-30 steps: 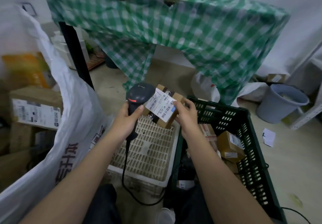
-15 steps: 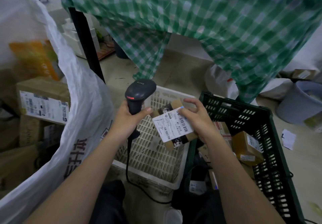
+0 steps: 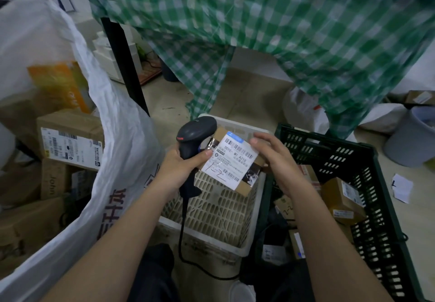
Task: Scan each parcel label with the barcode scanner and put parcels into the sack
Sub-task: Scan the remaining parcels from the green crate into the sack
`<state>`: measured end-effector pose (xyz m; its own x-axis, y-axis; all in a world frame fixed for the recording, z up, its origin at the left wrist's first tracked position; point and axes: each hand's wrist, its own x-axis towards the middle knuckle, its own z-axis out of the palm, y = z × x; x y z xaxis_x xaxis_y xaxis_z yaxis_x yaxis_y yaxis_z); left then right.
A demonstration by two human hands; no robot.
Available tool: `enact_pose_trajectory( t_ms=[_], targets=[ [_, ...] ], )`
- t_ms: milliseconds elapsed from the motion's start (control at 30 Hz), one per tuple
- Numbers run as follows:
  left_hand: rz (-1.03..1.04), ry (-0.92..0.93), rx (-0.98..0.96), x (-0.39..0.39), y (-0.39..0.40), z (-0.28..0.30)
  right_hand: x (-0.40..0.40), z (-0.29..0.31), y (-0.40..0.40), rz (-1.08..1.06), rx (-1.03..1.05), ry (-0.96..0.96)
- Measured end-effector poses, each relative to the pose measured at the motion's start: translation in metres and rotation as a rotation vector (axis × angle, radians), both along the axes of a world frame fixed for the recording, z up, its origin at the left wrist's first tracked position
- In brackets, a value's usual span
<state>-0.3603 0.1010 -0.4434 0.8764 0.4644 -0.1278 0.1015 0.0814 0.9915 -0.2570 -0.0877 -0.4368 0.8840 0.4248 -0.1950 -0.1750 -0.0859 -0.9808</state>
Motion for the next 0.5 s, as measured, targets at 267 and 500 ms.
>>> enact_pose_trajectory(
  t_ms=[267, 500],
  targets=[
    [0.142, 0.012, -0.062, 0.003, 0.006, -0.007, -0.001, -0.008, 0.006, -0.010, 0.091, 0.131],
    [0.082, 0.075, 0.029, 0.002, 0.009, -0.010, 0.015, -0.021, 0.006, -0.194, 0.044, 0.069]
  ],
)
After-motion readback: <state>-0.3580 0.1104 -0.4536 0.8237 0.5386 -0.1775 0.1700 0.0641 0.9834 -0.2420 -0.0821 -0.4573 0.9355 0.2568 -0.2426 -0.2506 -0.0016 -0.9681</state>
